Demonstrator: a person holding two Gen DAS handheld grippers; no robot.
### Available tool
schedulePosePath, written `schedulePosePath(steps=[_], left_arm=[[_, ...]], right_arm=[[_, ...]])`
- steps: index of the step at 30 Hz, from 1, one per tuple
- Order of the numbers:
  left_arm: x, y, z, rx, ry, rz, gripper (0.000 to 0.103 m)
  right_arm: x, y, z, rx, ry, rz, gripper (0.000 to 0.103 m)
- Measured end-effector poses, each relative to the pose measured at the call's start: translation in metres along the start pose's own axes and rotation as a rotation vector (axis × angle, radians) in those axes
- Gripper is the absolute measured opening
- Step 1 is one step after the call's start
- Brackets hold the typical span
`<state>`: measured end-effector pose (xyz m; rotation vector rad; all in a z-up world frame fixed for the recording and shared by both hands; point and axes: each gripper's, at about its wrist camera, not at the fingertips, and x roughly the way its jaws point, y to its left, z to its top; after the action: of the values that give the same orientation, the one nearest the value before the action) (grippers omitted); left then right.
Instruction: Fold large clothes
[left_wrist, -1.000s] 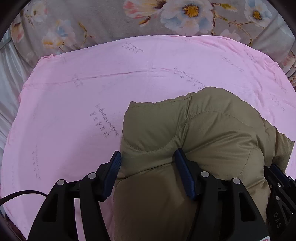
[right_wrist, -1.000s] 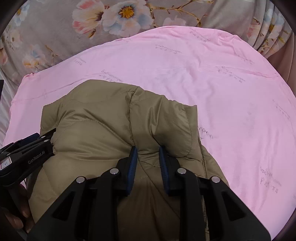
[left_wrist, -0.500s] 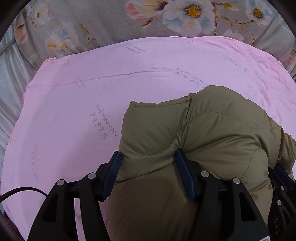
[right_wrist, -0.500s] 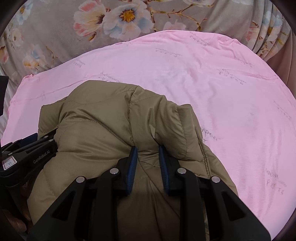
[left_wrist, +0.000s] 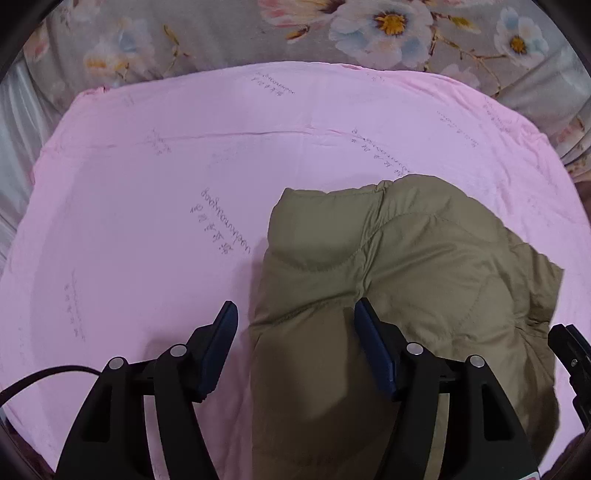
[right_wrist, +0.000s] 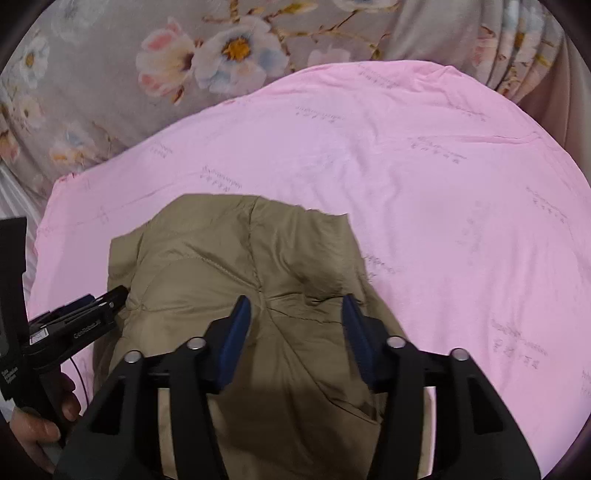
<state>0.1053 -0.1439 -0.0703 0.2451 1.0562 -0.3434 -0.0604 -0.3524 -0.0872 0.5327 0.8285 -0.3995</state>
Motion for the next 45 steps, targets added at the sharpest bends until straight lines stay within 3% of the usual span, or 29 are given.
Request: schedulePosePath(steps=[6, 9, 13, 17, 23, 26, 31, 34, 36, 38, 40, 45], left_arm=[[-0.010, 0.046, -0.017, -0.133, 0.118, -0.200, 0.067], [-0.007, 0.053, -0.026, -0.175, 0.130, -0.255, 0.068], [-0.004, 0.062, -0.033, -0.213, 0.145, -0.302, 0.073], [-0.002, 0.072, -0.037, -0.235, 0.176, -0.367, 0.073], [0.016, 0.067, -0.040, -0.237, 0.215, -0.441, 0.073], [0.025, 0.066, -0.038, -0.260, 0.227, -0.469, 0.076], [0.034, 0.048, -0.026, -0.244, 0.219, -0.489, 0.077], [0.031, 0.032, -0.019, -0.190, 0.182, -0.441, 0.077], [0.028, 0.027, -0.014, -0.167, 0.166, -0.437, 0.074], [0.021, 0.023, -0.008, -0.127, 0.140, -0.434, 0.070], [0.011, 0.022, -0.003, -0.095, 0.112, -0.439, 0.066], [-0.033, 0.028, 0.009, -0.048, -0.011, -0.453, 0.057]], right_arm=[[0.009, -0.057, -0.015, 0.140, 0.183, 0.123, 0.068], [0.029, -0.073, -0.029, 0.247, 0.265, 0.228, 0.076], [0.041, -0.082, -0.040, 0.327, 0.299, 0.300, 0.083], [0.043, -0.083, -0.045, 0.323, 0.333, 0.351, 0.084], [0.057, -0.074, -0.058, 0.365, 0.425, 0.508, 0.091], [0.066, -0.061, -0.057, 0.379, 0.437, 0.529, 0.097], [0.080, -0.044, -0.053, 0.395, 0.437, 0.566, 0.098], [0.082, -0.036, -0.052, 0.408, 0.428, 0.591, 0.091], [0.081, -0.033, -0.053, 0.419, 0.419, 0.603, 0.077], [0.074, -0.028, -0.049, 0.407, 0.400, 0.603, 0.054], [0.062, -0.017, -0.041, 0.352, 0.368, 0.576, 0.041], [0.033, 0.019, -0.021, 0.232, 0.264, 0.549, 0.030]])
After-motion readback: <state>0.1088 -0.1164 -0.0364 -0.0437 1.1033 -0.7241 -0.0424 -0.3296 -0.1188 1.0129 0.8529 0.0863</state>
